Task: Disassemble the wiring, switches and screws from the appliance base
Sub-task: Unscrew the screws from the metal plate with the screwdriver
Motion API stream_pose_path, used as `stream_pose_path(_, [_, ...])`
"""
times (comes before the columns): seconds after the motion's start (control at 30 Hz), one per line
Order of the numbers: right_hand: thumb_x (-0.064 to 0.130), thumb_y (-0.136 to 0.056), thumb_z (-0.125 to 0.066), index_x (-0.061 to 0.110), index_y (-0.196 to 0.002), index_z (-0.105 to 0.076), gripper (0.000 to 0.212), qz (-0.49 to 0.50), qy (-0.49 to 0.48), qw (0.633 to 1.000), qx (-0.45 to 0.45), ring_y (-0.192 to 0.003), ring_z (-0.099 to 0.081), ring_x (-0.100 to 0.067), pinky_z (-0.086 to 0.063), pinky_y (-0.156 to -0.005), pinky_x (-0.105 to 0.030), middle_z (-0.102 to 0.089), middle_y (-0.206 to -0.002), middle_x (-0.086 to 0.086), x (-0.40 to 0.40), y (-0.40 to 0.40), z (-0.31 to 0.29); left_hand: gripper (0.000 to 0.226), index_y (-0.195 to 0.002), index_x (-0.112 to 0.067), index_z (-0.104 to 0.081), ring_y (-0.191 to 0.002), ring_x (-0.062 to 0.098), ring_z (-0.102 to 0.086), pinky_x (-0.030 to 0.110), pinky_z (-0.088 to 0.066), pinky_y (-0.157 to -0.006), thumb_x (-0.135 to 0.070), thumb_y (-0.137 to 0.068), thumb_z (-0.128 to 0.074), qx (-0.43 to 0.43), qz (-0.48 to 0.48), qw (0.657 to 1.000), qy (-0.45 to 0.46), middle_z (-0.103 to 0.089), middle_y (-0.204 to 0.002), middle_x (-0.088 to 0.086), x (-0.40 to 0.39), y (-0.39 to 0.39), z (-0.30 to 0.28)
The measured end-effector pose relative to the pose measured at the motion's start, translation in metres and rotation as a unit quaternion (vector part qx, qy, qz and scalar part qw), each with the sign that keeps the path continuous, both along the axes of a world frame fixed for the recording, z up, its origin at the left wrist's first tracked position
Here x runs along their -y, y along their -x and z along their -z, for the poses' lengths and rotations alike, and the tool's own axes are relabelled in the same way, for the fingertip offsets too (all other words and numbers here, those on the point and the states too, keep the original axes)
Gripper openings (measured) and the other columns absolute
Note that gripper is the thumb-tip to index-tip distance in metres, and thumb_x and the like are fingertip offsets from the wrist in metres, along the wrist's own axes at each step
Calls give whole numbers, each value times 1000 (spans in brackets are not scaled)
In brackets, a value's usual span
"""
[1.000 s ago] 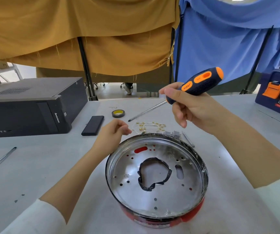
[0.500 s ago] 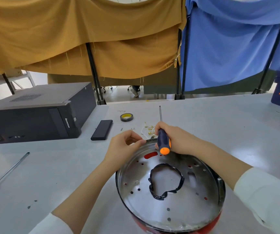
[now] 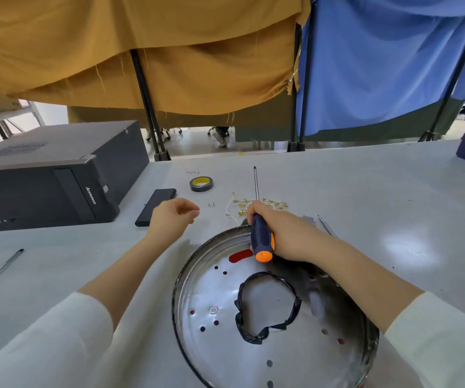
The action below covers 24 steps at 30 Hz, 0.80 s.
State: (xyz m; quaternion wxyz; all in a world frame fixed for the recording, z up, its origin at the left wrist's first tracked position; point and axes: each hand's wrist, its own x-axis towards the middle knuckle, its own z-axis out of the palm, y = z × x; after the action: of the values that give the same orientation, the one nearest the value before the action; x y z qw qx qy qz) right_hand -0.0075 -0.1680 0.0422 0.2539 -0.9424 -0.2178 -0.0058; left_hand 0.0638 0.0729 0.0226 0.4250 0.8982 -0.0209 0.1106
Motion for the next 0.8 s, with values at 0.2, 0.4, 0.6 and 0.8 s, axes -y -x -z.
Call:
stream_pose_path(0.2, [18, -80, -49, 39, -97, -34, 31, -1, -4, 1000, 7, -71, -55, -24, -45, -65, -44, -56, -76, 2, 2, 0, 4, 14, -95, -18, -70, -91, 18, -62, 32, -52, -81, -16, -91, -56, -18, 0, 979, -201, -70, -97, -1, 13, -58, 15])
stream_pose_path(0.4, [17, -81, -49, 41, -97, -30, 34, -7, 14, 1000, 14, -65, -50, -18, -42, -59, -38, -53, -72, 4, 2, -1, 3, 18, -84, -17, -66, -83, 25, -56, 31, -46, -74, -11, -89, -50, -52, 1, 960, -273, -63, -88, 6, 17, -90, 18])
stream_pose_path(0.6, [13, -82, -50, 42, -98, -29, 39, -7, 24, 1000, 16, -62, -46, -14, -41, -57, -36, -49, -69, 6, 2, -3, 4, 18, -101, -12, -71, -103, 20, -60, 22, -41, -85, -9, -92, -56, -50, 35, 972, -225, -69, -109, 2, 8, -101, 25])
stream_pose_path(0.8, [12, -83, -50, 40, -101, -30, 39, -3, 28, 1000, 13, -60, -44, -11, -40, -56, -35, -47, -68, 7, 2, -2, 3, 16, -99, -15, -72, -94, 14, -57, 21, -40, -84, -11, -92, -57, -34, 49, 975, -212, -70, -107, 0, 6, -106, 30])
